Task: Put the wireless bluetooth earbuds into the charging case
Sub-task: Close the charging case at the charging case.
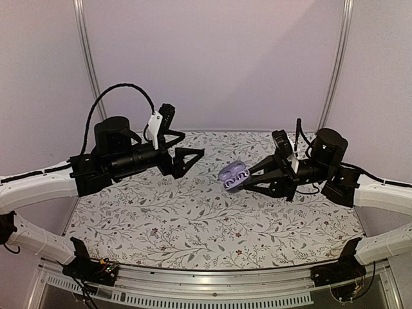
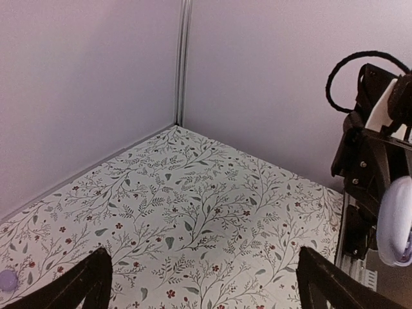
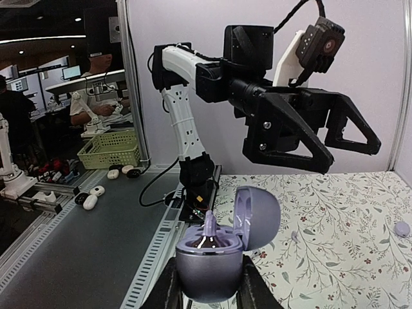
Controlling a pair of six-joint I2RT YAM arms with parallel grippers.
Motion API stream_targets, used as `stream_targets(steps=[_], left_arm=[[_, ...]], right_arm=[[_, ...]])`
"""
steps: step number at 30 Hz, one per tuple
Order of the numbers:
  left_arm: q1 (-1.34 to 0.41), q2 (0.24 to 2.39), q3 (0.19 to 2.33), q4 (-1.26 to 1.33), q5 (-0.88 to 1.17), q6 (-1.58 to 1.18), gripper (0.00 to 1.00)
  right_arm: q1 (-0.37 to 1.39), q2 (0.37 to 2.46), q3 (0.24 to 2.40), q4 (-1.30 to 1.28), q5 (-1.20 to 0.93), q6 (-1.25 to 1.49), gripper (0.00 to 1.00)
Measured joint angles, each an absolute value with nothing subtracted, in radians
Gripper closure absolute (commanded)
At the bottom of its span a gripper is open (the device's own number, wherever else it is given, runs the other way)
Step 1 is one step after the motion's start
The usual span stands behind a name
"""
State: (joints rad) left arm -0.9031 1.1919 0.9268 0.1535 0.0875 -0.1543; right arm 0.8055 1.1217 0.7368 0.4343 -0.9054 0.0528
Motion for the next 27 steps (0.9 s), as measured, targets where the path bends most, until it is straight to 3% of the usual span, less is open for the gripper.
stream_targets(steps=[27], left_arm=[[-1.06, 1.343, 1.032, 0.141, 0.084, -0.08, 0.0]], right_arm=[[0.804, 1.202, 0.76, 0.381, -0.983, 0.112, 1.0]])
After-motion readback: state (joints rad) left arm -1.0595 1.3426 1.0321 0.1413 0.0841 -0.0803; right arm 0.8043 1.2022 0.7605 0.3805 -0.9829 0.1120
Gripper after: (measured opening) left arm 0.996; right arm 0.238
